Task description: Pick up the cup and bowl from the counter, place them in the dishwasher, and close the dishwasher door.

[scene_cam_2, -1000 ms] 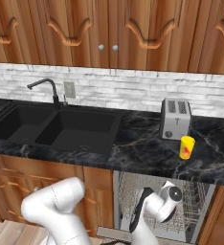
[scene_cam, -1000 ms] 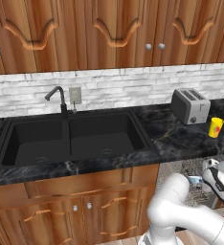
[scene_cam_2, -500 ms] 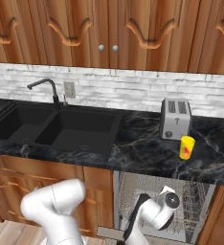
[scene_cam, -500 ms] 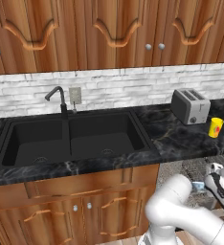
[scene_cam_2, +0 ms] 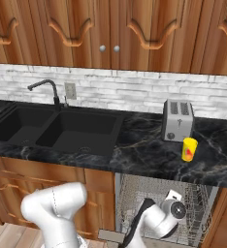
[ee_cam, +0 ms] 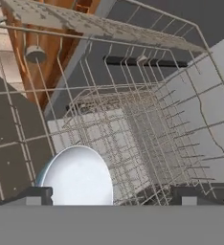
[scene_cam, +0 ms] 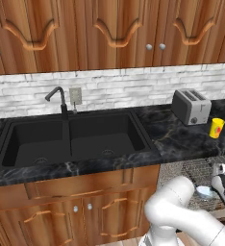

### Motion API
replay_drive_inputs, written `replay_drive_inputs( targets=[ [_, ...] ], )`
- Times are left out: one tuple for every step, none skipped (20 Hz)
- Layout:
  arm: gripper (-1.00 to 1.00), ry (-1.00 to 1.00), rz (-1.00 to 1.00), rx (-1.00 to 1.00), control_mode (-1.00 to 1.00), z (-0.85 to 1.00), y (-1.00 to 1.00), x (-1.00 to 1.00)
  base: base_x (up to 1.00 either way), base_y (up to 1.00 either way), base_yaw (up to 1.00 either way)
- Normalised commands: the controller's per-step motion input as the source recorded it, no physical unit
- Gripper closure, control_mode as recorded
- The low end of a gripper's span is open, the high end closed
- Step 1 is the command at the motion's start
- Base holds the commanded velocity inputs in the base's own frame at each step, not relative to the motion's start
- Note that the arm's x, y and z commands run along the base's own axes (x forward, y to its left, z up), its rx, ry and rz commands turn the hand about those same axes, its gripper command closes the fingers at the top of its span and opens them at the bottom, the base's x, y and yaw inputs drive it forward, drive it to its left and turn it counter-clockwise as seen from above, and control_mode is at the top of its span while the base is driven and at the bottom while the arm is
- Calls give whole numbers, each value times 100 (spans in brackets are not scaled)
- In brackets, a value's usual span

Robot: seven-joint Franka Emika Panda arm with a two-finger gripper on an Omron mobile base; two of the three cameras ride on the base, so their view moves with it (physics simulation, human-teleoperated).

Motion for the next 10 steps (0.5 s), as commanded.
replay_drive_inputs(
  targets=[
    [-100, 0, 2, 22, -100, 74, -47, 0, 0, 0, 0],
    [-100, 2, 1, 25, -100, 79, -49, 0, 0, 0, 0],
    [-100, 5, 1, 28, -100, 80, -51, 0, 0, 0, 0],
    [-100, 7, 1, 30, -100, 75, -54, 2, 0, 0, 0],
    [-100, 11, 1, 28, -100, 64, -56, 5, 0, 0, 0],
    [-100, 14, 4, 26, -100, 51, -61, 10, 0, 0, 0],
    [-100, 16, 6, 25, -100, 46, -61, 14, 0, 0, 0],
    [-100, 17, 7, 24, -100, 44, -63, 14, 0, 0, 0],
    [-100, 17, 8, 22, -100, 43, -64, 14, 0, 0, 0],
    [-100, 15, 8, 19, -100, 46, -64, 12, 0, 0, 0]
  ],
)
